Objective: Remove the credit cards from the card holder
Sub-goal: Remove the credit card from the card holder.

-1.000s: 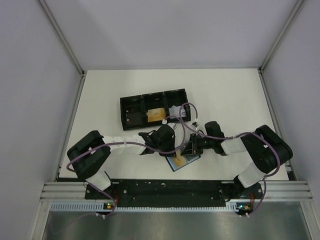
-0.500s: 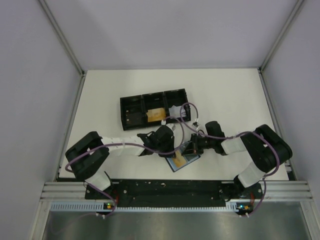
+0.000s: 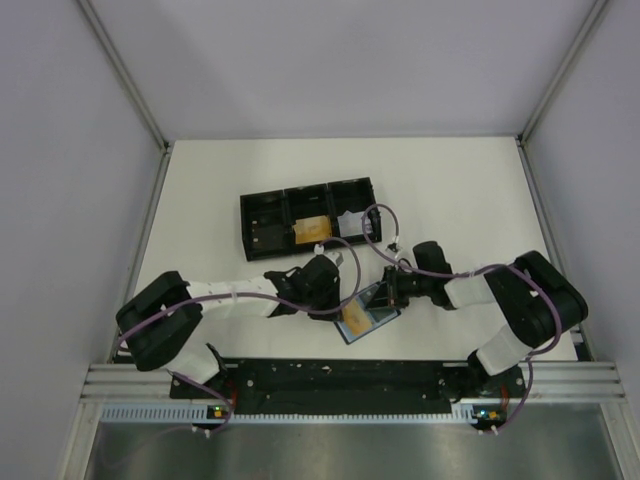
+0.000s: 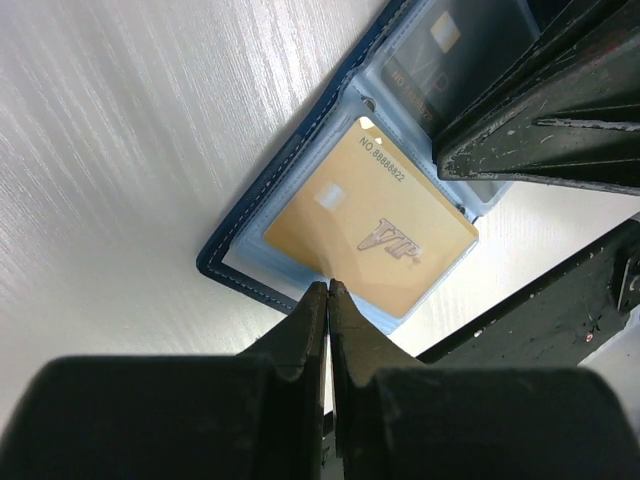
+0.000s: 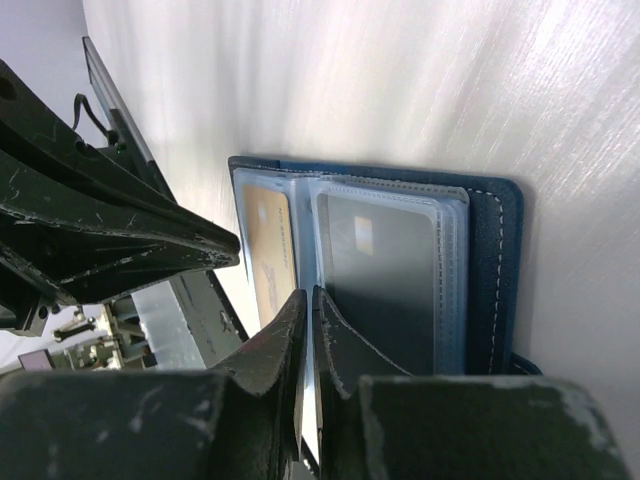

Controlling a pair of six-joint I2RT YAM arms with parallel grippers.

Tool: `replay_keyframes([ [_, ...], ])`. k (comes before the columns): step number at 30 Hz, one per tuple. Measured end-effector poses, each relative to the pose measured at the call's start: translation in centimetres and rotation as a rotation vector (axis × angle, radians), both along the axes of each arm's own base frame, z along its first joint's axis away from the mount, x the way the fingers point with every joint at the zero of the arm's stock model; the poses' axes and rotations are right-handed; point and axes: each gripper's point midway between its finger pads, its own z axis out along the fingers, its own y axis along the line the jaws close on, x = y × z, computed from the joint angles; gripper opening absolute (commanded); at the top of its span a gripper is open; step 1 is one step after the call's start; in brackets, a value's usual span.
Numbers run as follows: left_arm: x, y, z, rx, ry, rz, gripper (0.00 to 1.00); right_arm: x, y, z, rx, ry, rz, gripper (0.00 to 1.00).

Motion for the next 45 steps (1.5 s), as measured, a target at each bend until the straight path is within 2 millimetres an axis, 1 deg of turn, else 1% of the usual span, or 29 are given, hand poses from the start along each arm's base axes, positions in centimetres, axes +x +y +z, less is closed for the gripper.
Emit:
replay_keyframes([
  [3,-0.1,0.1,0.1,0.004,0.0,-0.005,0.07,-0.1,0.1,0.0,-0.001,0.002,0.004,0.14],
  [5,-0.2,0.4,-0.1,0.016,0.005,-0.008,0.07,-0.2,0.2,0.1,-0.002,0.004,0.011,0.15],
  [9,-0.4,0.6,-0.9,0.041,0.019,-0.012,0.07,0.0,0.6,0.4,0.001,-0.006,0.019,0.15],
  [16,-0.2,0.1,-0.9,0.041,0.026,-0.016,0.04,-0.3,0.7,0.3,-0.001,-0.003,0.029,0.15],
  [19,-0.2,0.0,-0.9,0.042,0.029,-0.018,0.04,-0.6,0.8,0.1,-0.004,0.002,0.036,0.14],
  [24,-0.2,0.0,-0.9,0.048,0.033,-0.018,0.02,-0.6,0.9,0.0,-0.005,0.001,0.037,0.01],
  [25,-0.2,0.0,-0.9,0.049,0.033,-0.018,0.01,-0.5,0.9,0.0,-0.005,0.0,0.037,0.0],
  [31,-0.1,0.1,-1.0,0.061,0.032,-0.017,0.0,-0.5,0.9,0.1,-0.001,-0.005,0.037,0.0],
  [42,-0.1,0.2,-1.0,0.075,0.025,-0.023,0.0,0.2,0.2,0.1,-0.009,-0.011,0.028,0.0],
  [45,-0.1,0.2,-1.0,0.076,0.025,-0.022,0.0,0.4,0.4,0.3,-0.006,-0.017,0.034,0.11],
])
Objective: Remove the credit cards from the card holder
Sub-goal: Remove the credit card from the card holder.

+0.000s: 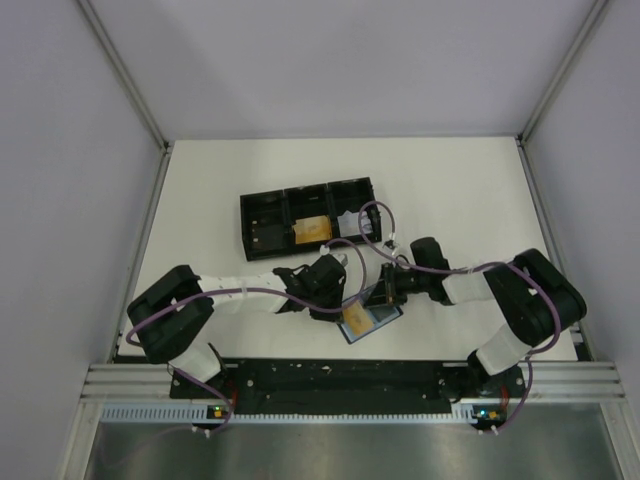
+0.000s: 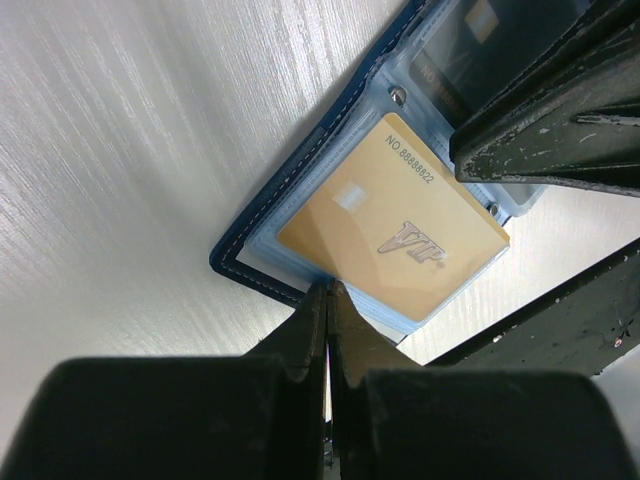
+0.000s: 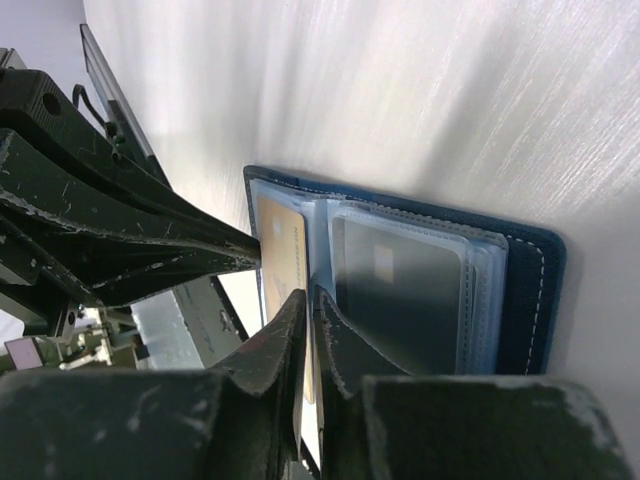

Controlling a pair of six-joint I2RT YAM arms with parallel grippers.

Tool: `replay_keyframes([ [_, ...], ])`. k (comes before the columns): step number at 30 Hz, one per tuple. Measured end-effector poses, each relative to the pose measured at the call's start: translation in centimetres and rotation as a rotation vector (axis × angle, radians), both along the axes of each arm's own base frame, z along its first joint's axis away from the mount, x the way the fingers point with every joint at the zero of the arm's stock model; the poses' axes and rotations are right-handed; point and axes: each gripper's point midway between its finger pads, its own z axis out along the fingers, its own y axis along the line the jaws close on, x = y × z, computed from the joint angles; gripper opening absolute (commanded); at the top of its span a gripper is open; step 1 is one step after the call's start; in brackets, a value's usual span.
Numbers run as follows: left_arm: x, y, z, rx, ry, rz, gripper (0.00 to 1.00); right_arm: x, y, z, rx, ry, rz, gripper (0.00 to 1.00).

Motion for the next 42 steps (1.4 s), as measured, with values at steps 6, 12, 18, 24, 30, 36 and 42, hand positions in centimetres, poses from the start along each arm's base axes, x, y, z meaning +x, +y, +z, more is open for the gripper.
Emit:
replay_keyframes([
  [6,0.1,0.0,0.0,0.006,0.001,-0.004,0.0,-0.2,0.1,0.1,0.006,0.002,0.009,0.21],
  [12,0.1,0.0,0.0,0.011,0.002,-0.006,0.0,-0.7,0.5,0.0,0.003,0.007,0.028,0.2],
  [18,0.1,0.0,0.0,0.015,0.003,-0.01,0.0,-0.6,0.9,-0.1,0.004,0.004,0.04,0.07],
  [24,0.0,0.0,-0.1,0.021,0.006,-0.017,0.0,-0.6,0.9,0.0,0.009,0.001,0.041,0.0],
  [30,0.0,0.0,-0.1,0.023,0.004,-0.02,0.0,-0.2,0.6,0.2,0.027,0.005,0.035,0.0],
  [36,0.0,0.0,-0.1,0.024,0.003,-0.023,0.0,0.3,0.0,0.1,0.024,0.003,0.017,0.0],
  [42,0.0,0.0,-0.1,0.025,0.001,-0.026,0.0,0.4,-0.2,-0.1,0.012,-0.002,0.021,0.0],
])
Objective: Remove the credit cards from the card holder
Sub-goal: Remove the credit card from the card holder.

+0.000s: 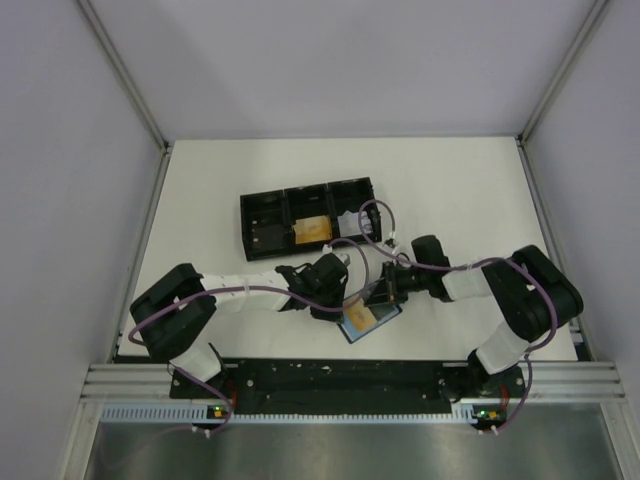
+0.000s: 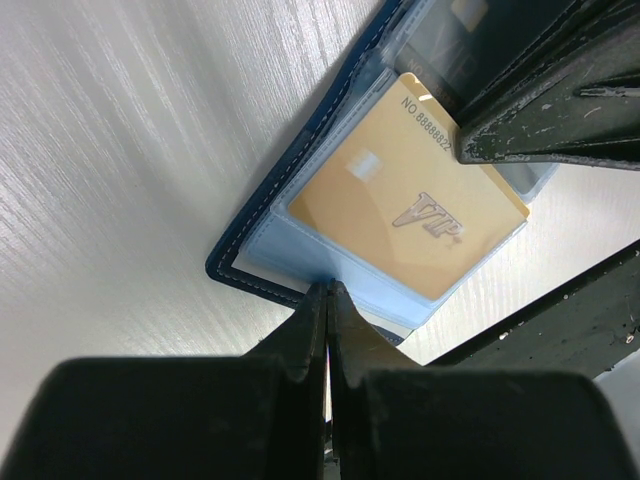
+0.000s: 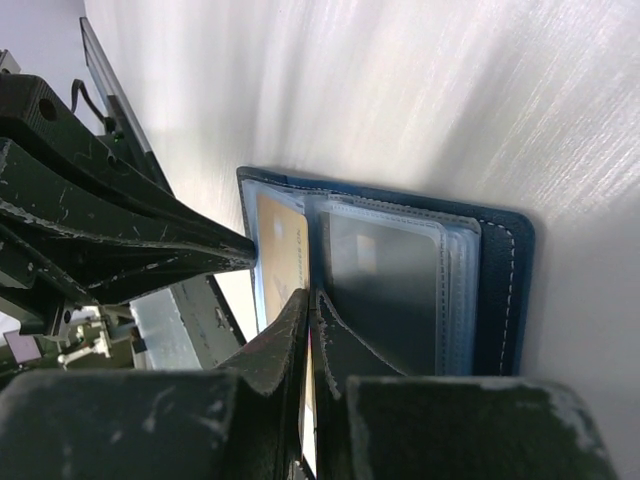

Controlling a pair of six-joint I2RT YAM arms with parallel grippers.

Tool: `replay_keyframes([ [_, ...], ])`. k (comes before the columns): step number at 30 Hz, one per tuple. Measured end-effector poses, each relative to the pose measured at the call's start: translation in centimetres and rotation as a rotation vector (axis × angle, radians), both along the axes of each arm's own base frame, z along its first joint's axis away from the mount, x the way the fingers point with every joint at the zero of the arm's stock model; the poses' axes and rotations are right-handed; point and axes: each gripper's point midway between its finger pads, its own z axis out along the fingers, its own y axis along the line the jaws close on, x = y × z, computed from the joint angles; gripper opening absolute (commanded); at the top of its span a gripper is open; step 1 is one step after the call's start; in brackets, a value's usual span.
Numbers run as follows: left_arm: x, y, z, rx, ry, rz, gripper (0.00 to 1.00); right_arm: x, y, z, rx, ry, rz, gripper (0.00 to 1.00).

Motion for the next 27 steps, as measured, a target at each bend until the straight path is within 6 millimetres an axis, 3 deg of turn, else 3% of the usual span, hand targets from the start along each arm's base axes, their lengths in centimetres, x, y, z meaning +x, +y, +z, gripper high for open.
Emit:
replay_keyframes([
  [14,0.2,0.1,0.1,-0.007,-0.014,-0.003,0.0,0.8,-0.7,0.1,-0.034,-0.012,-0.013,0.0],
  [23,4.2,2.7,0.2,0.002,-0.048,0.088,0.01,0.7,-0.1,0.7,-0.018,-0.002,-0.019,0.33],
  [25,5.0,3.2,0.3,0.014,-0.055,0.099,0.05,0.4,0.5,1.3,-0.01,-0.014,-0.013,0.42],
  [27,5.3,3.6,0.3,0.027,-0.065,0.104,0.1,0.2,1.2,2.4,0.0,-0.05,-0.007,0.45],
])
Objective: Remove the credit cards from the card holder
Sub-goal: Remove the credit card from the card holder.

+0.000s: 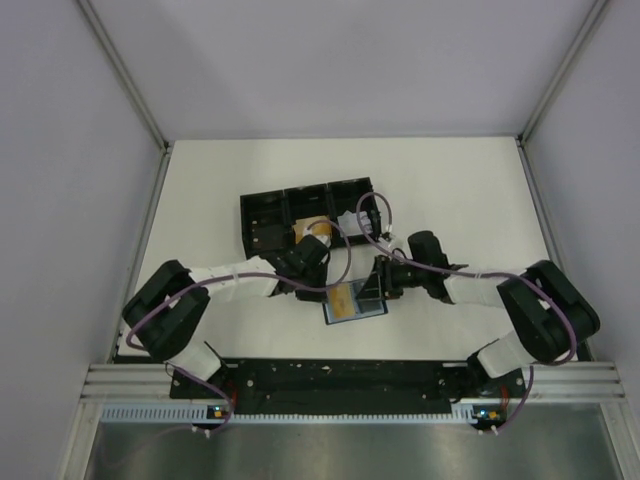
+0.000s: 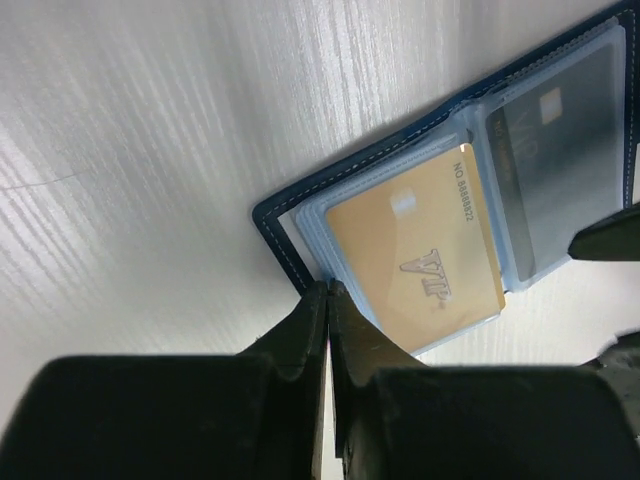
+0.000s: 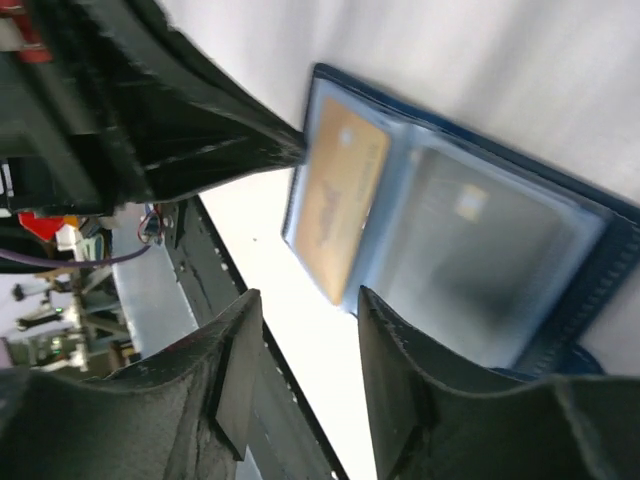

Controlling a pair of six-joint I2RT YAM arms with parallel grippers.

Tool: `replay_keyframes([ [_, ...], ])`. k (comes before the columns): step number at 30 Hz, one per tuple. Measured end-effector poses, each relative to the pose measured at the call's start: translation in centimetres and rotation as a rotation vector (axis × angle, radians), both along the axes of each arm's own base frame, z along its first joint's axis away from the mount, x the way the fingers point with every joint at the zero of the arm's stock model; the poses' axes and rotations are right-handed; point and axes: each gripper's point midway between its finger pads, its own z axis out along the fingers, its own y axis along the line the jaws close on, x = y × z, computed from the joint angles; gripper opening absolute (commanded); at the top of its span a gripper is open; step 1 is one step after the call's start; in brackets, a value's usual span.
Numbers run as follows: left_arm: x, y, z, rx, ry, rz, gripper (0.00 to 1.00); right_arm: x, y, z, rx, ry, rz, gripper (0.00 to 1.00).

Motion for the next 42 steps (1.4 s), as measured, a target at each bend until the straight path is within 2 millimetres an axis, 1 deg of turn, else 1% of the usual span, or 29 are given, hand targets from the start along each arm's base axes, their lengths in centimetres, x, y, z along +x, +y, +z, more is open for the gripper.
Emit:
replay_keyframes([
  [2,0.0,0.3,0.2,0.008,-0.007,0.002,0.16,-0.1,0.7,1.2,0.017,-0.044,0.0,0.48],
  [4,-0.2,0.6,0.9,-0.005,-0.022,0.004,0.2,0.0,1.1,2.5,0.036,-0.082,-0.02,0.5],
  [6,-0.7,0.9,2.1,-0.041,-0.048,0.009,0.2,0.4,1.3,3.4,0.052,-0.11,-0.044,0.5],
  [9,-1.0,0.5,3.9,-0.124,-0.089,0.014,0.19,1.0,1.4,3.8,0.056,-0.128,-0.081,0.5],
  [11,-0.9,-0.1,4.4,-0.163,-0.094,0.014,0.18,1.2,1.4,3.7,0.05,-0.123,-0.095,0.5],
  [14,-0.8,-0.8,4.0,-0.186,-0.081,0.009,0.16,1.3,1.5,3.0,0.037,-0.099,-0.11,0.5],
  [17,-0.7,-1.1,3.1,-0.182,-0.06,0.015,0.12,1.3,1.4,1.9,0.016,-0.062,-0.121,0.5],
  [18,-0.7,-1.2,2.9,-0.178,-0.056,0.017,0.09,1.2,1.4,1.6,0.01,-0.054,-0.122,0.5],
  [19,-0.7,-1.2,2.5,-0.173,-0.049,0.019,0.03,1.2,1.4,1.3,0.005,-0.045,-0.121,0.49],
  [20,-0.7,-1.1,2.2,-0.166,-0.041,0.022,0.0,1.1,1.5,1.1,0.001,-0.038,-0.12,0.49],
  [25,-0.9,-0.8,0.3,-0.121,-0.004,0.039,0.0,0.7,1.8,-0.1,-0.013,-0.009,-0.111,0.45],
  [29,-0.6,-1.3,0.2,-0.14,0.001,0.051,0.0,0.6,2.0,-1.1,-0.021,0.022,-0.111,0.41],
  [31,-0.6,-1.4,0.2,-0.148,0.002,0.055,0.0,0.7,2.0,-1.4,-0.021,0.03,-0.113,0.37],
  [33,-0.6,-1.5,0.2,-0.151,0.004,0.06,0.0,0.7,2.1,-1.6,-0.022,0.036,-0.115,0.31],
  [36,-0.6,-1.4,0.1,-0.154,0.006,0.066,0.0,0.8,2.1,-1.8,-0.022,0.04,-0.119,0.26],
  [42,-0.6,-1.4,0.1,-0.155,0.008,0.07,0.0,1.0,2.3,-2.0,-0.011,0.044,-0.123,0.19],
])
